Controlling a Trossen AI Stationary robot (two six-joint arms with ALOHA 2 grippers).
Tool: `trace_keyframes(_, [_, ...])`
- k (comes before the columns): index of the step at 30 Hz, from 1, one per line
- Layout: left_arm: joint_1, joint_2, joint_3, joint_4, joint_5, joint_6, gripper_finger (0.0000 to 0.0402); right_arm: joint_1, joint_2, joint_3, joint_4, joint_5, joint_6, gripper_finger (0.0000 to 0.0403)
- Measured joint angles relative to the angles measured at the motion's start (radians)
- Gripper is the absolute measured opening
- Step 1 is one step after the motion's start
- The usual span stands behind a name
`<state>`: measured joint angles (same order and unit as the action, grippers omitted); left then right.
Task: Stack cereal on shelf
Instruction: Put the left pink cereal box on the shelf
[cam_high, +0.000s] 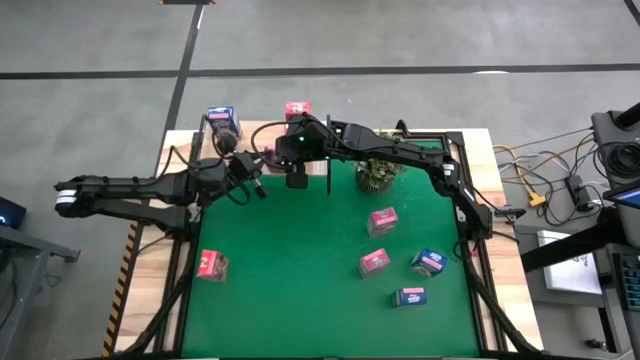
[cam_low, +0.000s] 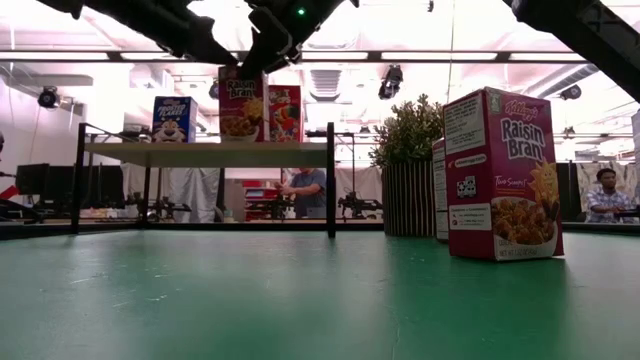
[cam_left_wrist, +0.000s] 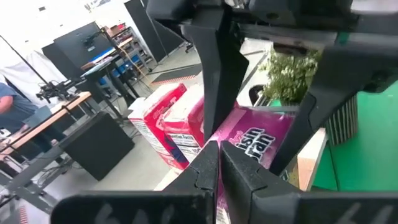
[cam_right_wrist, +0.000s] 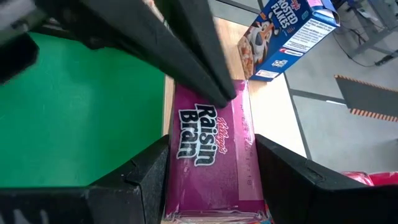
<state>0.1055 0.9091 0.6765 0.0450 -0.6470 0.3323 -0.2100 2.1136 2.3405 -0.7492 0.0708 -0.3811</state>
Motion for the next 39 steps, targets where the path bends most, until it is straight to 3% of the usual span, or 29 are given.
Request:
trace_keyframes(12, [0.005,0.027,0.0,0.006,-0.03,0.0,0.0,0.0,0.0,0.0,0.0,0.003,0.012,0.0206])
trace_keyframes(26, [0.006,0.034,0.0,0.006,-0.066,-0.001,0.0,0.0,-0.008,0.007,0.029,0.009,0.015,0.0258])
trace_keyframes(35, [0.006,0.031,-0.002,0.024,-0.07,-0.004,0.0,0.006,-0.089,0.008,-0.001,0.064,0.014,0.0241])
trace_keyframes(39, [0.006,0.03,-0.002,0.025,-0.07,-0.012,0.0,0.008,-0.146,0.009,-0.116,0.06,0.039,0.0224])
